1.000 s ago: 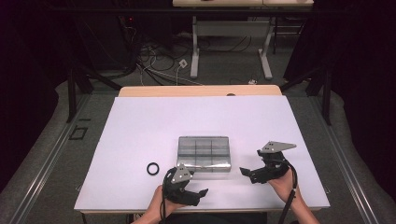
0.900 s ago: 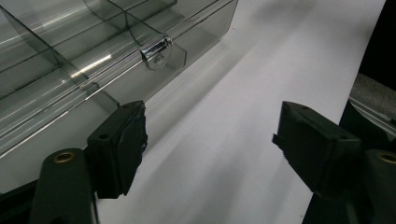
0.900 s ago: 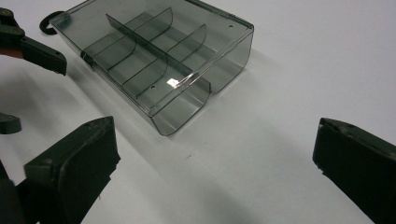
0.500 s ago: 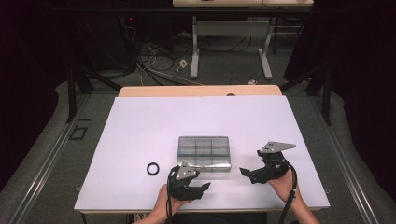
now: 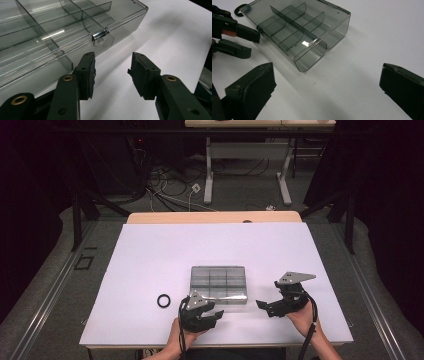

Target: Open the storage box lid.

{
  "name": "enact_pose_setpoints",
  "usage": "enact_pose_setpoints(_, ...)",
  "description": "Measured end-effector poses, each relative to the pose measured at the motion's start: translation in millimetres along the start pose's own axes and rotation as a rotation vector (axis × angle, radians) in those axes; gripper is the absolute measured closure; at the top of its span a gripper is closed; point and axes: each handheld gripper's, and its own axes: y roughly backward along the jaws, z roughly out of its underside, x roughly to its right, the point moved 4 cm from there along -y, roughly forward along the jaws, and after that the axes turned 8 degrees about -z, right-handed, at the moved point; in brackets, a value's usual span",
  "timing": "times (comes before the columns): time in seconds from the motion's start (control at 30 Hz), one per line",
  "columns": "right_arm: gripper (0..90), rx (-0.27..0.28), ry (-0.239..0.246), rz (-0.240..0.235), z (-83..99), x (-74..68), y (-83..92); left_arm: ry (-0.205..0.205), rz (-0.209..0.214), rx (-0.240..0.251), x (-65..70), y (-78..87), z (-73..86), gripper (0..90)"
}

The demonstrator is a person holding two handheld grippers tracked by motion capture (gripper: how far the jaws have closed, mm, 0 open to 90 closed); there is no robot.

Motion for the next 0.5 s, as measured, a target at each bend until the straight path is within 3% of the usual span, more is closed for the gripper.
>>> enact_pose_setpoints(0.17, 0.0, -0.029, -0.006, -0.003, 0.7, -1.3, 0.9, 0.013, 0.007, 0.004, -3.5, 0.4, -0.1, 58.7)
enact_pose_setpoints(0.2, 0.0, -0.012, -0.007, -0.004, 0.6, -1.3, -0.2, 0.036, 0.019, 0.024, -3.7, -1.2, 0.1, 60.2)
enact_pose_setpoints(0.33, 0.0, -0.015, 0.000, -0.005, 0.7, -1.2, -0.9, 0.060, 0.040, 0.015, -4.9, -1.7, 1.4, 61.5)
enact_pose_setpoints(0.37, 0.0, -0.015, -0.002, -0.008, 0.7, -1.5, -1.3, 0.067, 0.037, 0.038, -4.8, -3.1, 1.3, 62.1)
enact_pose_setpoints(0.47, 0.0, -0.015, -0.001, -0.006, 0.9, -1.4, -1.0, 0.066, 0.047, 0.022, -6.0, -2.3, 2.1, 64.2)
enact_pose_setpoints(0.5, 0.0, -0.016, -0.002, -0.006, 0.9, -1.5, -0.9, 0.085, 0.045, 0.024, -5.4, -2.9, 2.4, 64.3)
